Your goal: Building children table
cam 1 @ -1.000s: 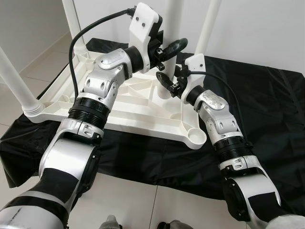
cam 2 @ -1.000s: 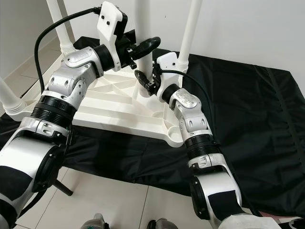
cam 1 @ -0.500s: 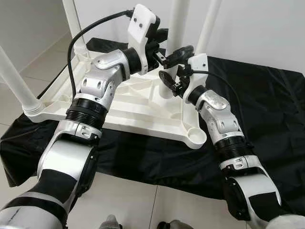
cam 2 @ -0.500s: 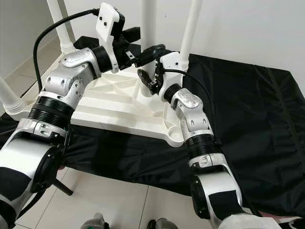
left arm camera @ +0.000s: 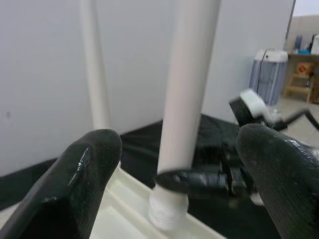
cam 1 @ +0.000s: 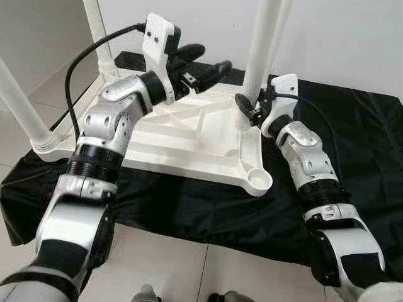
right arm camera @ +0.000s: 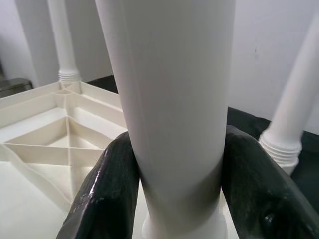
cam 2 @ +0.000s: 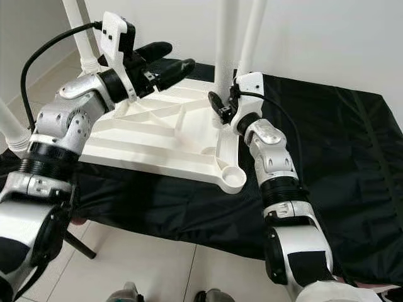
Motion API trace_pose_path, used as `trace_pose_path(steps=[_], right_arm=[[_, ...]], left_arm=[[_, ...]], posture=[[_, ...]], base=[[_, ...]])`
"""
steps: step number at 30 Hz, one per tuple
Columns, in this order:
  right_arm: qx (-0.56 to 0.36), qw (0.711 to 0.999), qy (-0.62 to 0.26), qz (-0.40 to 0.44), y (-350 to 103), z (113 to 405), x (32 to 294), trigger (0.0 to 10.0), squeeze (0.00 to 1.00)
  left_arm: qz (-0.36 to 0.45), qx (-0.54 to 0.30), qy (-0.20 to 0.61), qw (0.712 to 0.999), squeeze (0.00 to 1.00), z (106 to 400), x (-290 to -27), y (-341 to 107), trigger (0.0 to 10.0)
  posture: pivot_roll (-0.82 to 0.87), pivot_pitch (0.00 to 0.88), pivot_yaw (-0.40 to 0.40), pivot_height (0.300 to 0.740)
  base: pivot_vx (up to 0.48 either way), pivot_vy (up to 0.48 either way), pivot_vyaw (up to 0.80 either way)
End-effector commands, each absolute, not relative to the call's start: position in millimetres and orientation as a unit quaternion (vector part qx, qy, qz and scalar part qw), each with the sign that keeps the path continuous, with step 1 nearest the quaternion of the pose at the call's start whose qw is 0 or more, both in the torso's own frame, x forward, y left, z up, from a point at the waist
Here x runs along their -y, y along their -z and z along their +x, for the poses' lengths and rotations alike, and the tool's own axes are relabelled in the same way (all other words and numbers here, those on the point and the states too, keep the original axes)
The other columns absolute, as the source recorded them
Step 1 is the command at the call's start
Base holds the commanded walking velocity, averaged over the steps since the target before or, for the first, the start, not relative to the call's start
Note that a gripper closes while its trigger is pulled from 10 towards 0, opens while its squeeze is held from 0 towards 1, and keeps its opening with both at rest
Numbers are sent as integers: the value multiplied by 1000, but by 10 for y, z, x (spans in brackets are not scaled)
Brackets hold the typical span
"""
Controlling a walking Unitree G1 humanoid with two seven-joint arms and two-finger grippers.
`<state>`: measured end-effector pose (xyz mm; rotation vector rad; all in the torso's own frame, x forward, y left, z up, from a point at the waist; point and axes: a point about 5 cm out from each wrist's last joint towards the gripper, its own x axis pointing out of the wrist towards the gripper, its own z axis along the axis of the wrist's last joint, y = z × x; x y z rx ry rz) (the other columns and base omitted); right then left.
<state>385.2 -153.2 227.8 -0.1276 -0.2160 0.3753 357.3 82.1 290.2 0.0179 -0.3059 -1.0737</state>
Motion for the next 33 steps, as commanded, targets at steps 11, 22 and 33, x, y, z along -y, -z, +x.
trace_pose_path(steps=[11,22,33], right_arm=[[129,979,-151,-49,-2384,3874,1700,10000,0],[122,982,-144,-25,-2161,3713,1809,10000,0],[125,971,-200,-34,-1786,3273,1842,10000,0]], left_arm=[[99,67,598,793,0,3360,-499,-2367,10000],[148,11,616,774,0,3291,-243,-1966,10000],[209,-12,625,752,0,3248,-290,-1760,10000]], posture=[[-13,0,-29,740],[-30,0,-19,740],[-45,0,-11,740]], base=[[0,0,0],[0,0,0],[0,0,0]])
